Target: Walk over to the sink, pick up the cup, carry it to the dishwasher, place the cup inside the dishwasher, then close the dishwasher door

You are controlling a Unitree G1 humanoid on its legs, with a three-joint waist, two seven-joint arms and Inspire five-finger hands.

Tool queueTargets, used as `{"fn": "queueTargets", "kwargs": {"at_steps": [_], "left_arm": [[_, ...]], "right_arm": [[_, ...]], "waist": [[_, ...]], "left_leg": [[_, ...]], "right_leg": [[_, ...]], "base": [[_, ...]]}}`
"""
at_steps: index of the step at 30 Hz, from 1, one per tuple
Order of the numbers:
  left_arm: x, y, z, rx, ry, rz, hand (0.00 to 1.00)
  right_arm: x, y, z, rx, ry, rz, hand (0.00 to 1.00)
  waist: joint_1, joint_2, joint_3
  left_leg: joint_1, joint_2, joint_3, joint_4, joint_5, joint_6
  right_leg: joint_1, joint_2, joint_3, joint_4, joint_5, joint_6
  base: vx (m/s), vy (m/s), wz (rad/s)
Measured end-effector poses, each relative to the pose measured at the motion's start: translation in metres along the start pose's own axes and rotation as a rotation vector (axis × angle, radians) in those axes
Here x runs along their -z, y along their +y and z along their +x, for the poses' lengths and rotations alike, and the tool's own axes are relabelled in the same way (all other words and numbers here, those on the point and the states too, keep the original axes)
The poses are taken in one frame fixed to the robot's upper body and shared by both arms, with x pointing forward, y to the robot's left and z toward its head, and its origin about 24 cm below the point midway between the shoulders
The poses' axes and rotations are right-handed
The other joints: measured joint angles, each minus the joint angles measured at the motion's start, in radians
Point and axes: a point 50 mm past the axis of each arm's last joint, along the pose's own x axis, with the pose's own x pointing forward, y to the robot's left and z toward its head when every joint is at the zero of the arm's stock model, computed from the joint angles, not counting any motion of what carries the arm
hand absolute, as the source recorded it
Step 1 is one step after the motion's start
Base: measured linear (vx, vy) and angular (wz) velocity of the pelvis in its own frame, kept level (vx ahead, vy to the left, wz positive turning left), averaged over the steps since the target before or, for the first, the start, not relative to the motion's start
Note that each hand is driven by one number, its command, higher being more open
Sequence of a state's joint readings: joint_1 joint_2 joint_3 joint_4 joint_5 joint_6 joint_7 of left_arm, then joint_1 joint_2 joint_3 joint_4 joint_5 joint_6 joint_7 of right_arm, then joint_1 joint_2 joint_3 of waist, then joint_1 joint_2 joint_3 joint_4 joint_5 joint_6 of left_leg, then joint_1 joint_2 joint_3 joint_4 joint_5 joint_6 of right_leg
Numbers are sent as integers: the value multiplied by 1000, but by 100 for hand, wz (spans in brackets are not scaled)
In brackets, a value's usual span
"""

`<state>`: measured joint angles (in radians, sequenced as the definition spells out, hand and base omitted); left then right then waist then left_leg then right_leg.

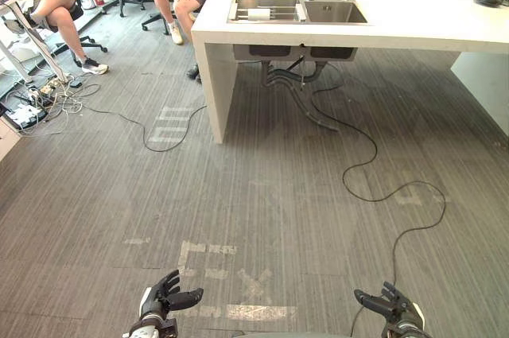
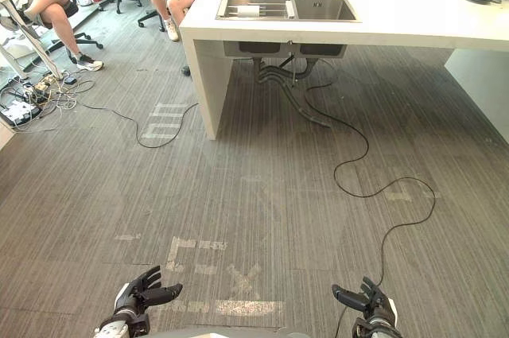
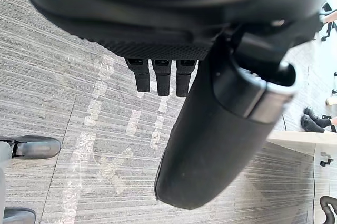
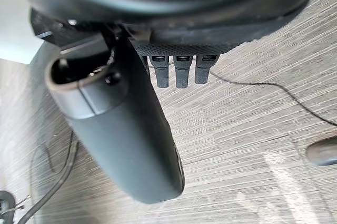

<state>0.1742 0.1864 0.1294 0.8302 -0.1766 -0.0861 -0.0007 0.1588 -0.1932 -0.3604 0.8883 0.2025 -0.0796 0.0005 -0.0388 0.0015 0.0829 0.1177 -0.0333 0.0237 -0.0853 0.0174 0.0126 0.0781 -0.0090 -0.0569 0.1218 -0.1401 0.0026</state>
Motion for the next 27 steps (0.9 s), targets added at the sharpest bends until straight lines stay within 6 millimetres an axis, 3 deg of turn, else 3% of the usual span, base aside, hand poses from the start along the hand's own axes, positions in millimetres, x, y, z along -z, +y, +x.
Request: {"fn": "queueTargets", "kwargs": {"at_steps": [27], "left_arm": [[-8, -1, 0, 3, -39, -41, 90]], "right_arm": [[-10, 6, 3, -17, -29, -8, 90]], "waist": [[0, 0, 0]], "left_leg": [[-23, -21, -37, -1, -3, 4]], "right_leg": [[-18, -22, -37, 17, -27, 3]], "base": [[7, -7, 4]]}}
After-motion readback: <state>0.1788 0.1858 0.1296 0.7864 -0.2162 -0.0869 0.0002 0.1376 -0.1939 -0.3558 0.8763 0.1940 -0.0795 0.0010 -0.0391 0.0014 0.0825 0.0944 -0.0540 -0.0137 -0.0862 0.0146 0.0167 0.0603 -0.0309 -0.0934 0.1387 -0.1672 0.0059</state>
